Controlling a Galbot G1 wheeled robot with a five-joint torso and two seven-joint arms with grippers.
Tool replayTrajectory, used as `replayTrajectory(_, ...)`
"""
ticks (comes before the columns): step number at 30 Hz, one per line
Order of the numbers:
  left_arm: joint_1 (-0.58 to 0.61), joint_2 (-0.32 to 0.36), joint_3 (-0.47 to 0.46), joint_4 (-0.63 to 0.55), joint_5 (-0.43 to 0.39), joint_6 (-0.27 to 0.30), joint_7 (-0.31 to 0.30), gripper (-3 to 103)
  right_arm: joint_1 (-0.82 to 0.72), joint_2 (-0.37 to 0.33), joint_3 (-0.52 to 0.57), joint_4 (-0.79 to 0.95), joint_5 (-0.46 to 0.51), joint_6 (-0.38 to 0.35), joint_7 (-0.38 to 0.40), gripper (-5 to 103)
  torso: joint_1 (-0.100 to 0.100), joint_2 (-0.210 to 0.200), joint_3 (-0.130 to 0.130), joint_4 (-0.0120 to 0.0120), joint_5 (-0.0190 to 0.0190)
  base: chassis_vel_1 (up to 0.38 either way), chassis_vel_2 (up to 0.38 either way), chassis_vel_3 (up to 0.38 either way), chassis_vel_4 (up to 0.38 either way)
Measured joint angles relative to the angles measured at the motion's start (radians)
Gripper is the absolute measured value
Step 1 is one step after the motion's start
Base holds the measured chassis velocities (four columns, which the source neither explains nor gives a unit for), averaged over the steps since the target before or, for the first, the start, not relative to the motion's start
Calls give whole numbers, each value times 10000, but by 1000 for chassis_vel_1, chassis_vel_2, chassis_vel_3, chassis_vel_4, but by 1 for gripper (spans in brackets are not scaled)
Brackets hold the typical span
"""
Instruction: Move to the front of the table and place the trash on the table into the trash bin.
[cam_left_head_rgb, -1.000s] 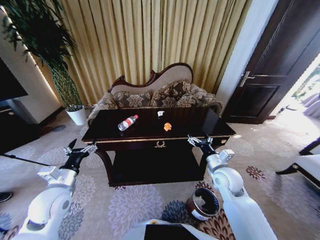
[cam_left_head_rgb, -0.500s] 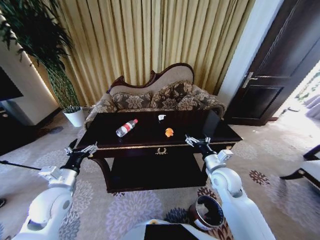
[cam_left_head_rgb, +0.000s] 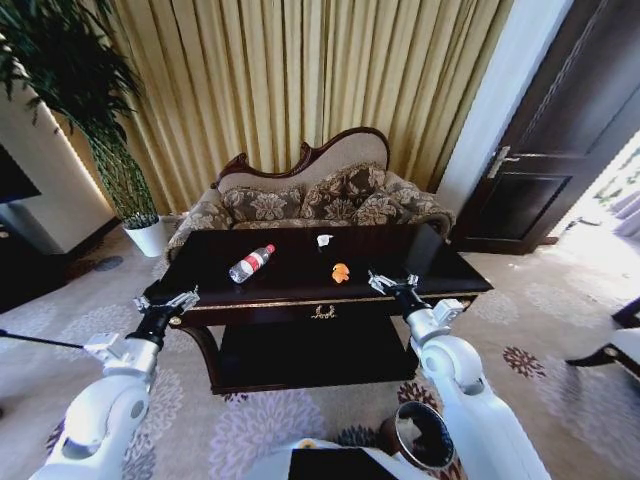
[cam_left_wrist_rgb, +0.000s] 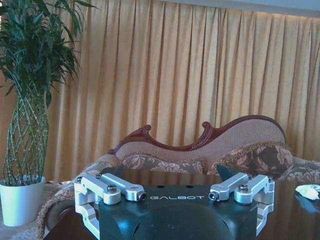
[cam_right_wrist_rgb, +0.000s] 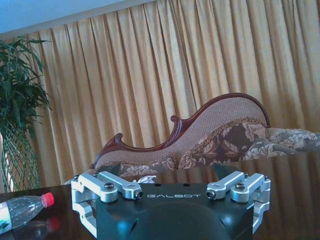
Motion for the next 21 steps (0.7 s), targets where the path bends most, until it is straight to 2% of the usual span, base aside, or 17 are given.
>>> replayTrajectory(14,3,-64,61,140,9,-126,28,100,59,-153,-53,65,28,-210,-93,100,2,-1,3,0,0,-75,76,75,-86)
replayTrajectory(17,12,-72,63,174,-7,-225,101,100,168,-325,-152,-29,209,-214,-269,100,2,-1,3,0,-1,0,0,0,0)
replayTrajectory(21,69,-81,66,181,-48,-292,176,100,475,-985,-453,-366,863,21,-786,100,-2,1,-1,-2,0,0,0,0,0)
